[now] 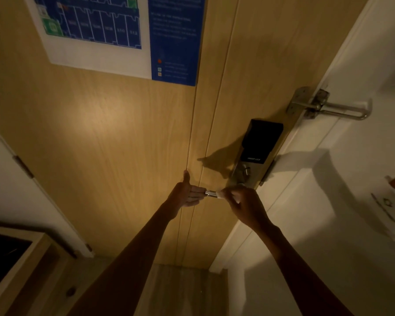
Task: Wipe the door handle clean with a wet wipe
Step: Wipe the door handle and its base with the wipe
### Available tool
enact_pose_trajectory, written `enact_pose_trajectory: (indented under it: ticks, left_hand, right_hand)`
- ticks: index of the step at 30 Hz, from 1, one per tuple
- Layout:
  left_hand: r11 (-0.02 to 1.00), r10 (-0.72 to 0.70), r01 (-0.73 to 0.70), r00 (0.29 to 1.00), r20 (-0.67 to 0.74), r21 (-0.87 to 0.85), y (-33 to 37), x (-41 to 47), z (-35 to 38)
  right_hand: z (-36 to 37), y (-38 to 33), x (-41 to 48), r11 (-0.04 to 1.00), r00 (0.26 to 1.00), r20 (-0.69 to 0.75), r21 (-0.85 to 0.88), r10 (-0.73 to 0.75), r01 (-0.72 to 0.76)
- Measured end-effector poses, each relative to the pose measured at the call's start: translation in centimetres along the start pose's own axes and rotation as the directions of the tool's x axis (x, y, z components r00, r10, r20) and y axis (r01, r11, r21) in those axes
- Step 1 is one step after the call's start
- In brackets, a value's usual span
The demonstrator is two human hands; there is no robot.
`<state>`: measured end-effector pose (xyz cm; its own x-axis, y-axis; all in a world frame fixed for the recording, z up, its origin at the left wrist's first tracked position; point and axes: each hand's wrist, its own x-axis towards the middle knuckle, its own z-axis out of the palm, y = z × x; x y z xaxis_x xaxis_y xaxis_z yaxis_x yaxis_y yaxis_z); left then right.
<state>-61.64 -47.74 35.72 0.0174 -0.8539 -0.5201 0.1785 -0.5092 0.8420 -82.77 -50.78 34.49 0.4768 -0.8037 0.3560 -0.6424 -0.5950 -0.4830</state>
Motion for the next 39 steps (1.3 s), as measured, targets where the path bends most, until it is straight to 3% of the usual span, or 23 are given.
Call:
enact_pose_trajectory:
  ticks: [3,7,14,19,24,28,31,36,39]
  left_hand:
    - [1.000,0.001,0.000,1.000,0.002,-0.004,0.1,-0.1,0.0]
    - [1.000,0.008,-0.008,1.000,-0.001,-0.003,0.2,-0.4,0.2]
    - [1.000,-0.003,0.003,1.000,-0.008,-0.006,0.0,0.0,0.0]
    - [1.000,0.012,-0.012,1.000,-0.018,-0.021,-0.1,-0.1,0.1]
    - [1.000,0.000,0.000,1.000,-0.004,-0.024,-0.3,0.1,0.0]
    - [0.999,-0.003,0.003,1.000,-0.001,-0.042,-0.5,-0.1,0.0]
    - [1.000,-0.012,0.012,1.000,-0.001,-0.012,-0.2,-0.4,-0.2]
    - [1.000,-0.013,0.013,0.999,-0.033,-0.003,0.3,-1.0,-0.9]
    - [1.000,-0.026,0.027,0.999,-0.020,0.004,0.2,-1.2,-1.4]
  right_hand:
    - [-0.3,0.1,1.0,0.999,0.999,-0.008,-0.003,0.052,-0.052]
    - [-0.1,-1.1,1.1,0.984,0.981,0.167,-0.132,-0.100,0.123]
    - [-0.3,0.6,-0.5,0.916,0.986,0.096,-0.367,-0.139,0.165]
    - [2.7,-1.0,0.5,0.920,0.981,0.126,-0.347,-0.148,0.183]
    - [-0.4,-0.2,-0.1,0.930,0.985,0.109,-0.328,-0.136,0.165]
    - [0.3,-1.0,0.3,0.987,0.999,-0.012,-0.152,-0.052,0.049]
    - [1.4,-2.3,1.6,1.000,1.000,-0.021,-0.014,0.023,-0.023]
    - [2.5,-4.0,2.5,0.981,0.988,0.148,-0.176,-0.053,0.079]
    - [3.1,-3.9,2.5,0.967,0.989,0.122,-0.233,-0.080,0.107]
